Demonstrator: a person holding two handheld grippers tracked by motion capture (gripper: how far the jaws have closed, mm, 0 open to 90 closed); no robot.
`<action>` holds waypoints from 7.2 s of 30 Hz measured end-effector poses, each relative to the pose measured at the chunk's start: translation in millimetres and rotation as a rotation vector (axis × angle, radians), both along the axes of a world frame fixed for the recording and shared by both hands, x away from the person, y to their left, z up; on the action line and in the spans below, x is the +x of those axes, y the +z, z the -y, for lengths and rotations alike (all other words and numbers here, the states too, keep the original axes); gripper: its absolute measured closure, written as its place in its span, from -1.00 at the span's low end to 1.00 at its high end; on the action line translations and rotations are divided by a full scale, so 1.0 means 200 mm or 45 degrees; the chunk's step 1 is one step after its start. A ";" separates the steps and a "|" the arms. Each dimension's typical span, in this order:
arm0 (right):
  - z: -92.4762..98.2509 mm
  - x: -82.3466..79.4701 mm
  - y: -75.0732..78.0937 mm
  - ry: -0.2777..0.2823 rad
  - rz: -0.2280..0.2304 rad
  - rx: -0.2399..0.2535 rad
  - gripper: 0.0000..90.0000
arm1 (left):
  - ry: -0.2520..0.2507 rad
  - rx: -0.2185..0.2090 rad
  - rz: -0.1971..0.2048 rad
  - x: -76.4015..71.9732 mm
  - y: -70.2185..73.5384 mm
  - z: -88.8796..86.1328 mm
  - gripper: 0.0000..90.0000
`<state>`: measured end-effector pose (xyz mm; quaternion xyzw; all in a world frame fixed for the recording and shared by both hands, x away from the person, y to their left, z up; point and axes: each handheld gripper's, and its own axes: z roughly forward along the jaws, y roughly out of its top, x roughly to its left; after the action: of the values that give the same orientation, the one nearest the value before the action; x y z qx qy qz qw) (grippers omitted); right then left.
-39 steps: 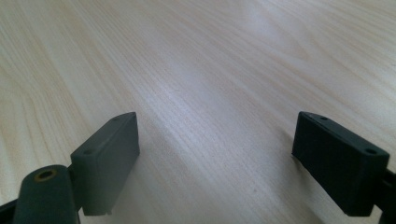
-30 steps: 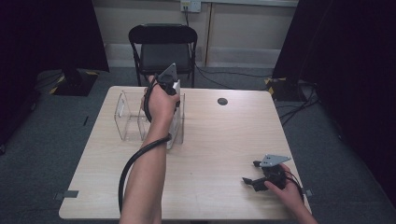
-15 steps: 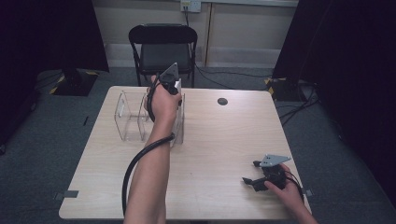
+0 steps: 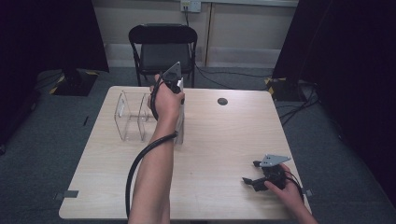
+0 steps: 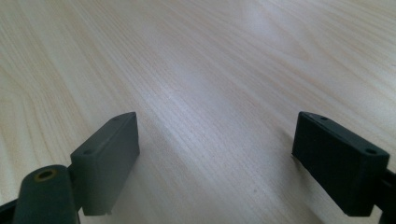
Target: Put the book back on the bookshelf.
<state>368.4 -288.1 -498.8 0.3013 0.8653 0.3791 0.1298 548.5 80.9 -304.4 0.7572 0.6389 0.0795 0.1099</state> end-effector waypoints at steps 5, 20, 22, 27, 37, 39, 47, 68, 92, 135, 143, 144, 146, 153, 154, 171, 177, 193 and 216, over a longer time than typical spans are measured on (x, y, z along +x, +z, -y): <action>0.00 0.00 0.00 -0.001 0.000 -0.002 -0.69 | 0.009 -0.002 0.005 0.01 -0.01 0.00 0.18; 0.00 0.00 0.00 0.002 0.001 0.000 -0.68 | 0.014 0.018 0.047 -0.01 -0.03 0.00 0.16; 0.00 0.00 0.00 0.005 0.001 -0.002 -0.68 | 0.008 0.012 0.047 -0.01 -0.04 -0.01 0.15; 0.00 0.00 0.00 0.006 0.000 -0.002 -0.68 | -0.001 0.013 0.050 -0.02 -0.04 -0.01 0.14; 0.00 0.00 0.00 0.005 0.000 -0.002 -0.68 | 0.004 0.004 0.064 -0.03 -0.05 -0.01 0.04; 0.00 0.00 0.00 0.006 0.001 -0.002 -0.68 | 0.007 0.004 0.068 -0.03 -0.05 0.00 0.00; 0.00 0.00 0.00 0.006 0.001 -0.002 -0.68 | 0.000 -0.005 0.072 -0.04 -0.06 -0.01 -0.16; 0.00 0.00 0.00 0.005 0.000 -0.002 -0.68 | -0.031 -0.070 0.047 -0.12 -0.02 -0.08 -0.45; 0.00 0.00 0.00 0.006 0.000 -0.001 -0.68 | -0.074 -0.119 0.040 -0.19 -0.02 -0.12 -0.48; 0.00 0.00 0.00 0.005 0.000 0.000 -0.69 | -0.220 -0.168 0.035 -0.30 -0.02 -0.11 -0.50; 0.00 0.00 0.00 0.007 0.002 -0.001 -0.69 | -0.252 -0.175 0.043 -0.33 -0.03 -0.11 -0.54; 0.00 0.00 0.00 0.007 -0.001 -0.001 -0.68 | -0.250 -0.180 0.041 -0.34 -0.03 -0.11 -0.54; 0.00 0.00 0.00 0.007 -0.001 -0.001 -0.68 | -0.260 -0.182 0.042 -0.34 -0.04 -0.11 -0.53; 0.00 0.00 0.00 0.007 -0.001 -0.001 -0.69 | -0.284 -0.193 0.037 -0.37 -0.04 -0.12 -0.53; 0.00 0.00 0.00 0.007 -0.001 -0.001 -0.69 | -0.284 -0.193 0.037 -0.37 -0.04 -0.12 -0.53; 0.00 0.00 0.00 0.005 0.001 0.000 -0.68 | -0.337 -0.233 0.045 -0.41 -0.07 -0.11 -0.53; 0.00 0.00 0.00 0.006 0.000 0.000 -0.68 | -0.349 -0.248 0.045 -0.42 -0.08 -0.11 -0.53; 0.00 0.00 0.00 0.006 0.001 0.000 -0.69 | -0.373 -0.274 0.050 -0.44 -0.13 -0.07 -0.52; 0.00 0.00 0.00 0.007 0.000 0.000 -0.68 | -0.441 -0.298 0.041 -0.48 -0.22 0.00 -0.52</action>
<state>368.0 -287.8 -498.8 0.2989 0.8662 0.3792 0.1287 453.2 81.4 -347.8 0.8365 0.5022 -0.0035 0.2192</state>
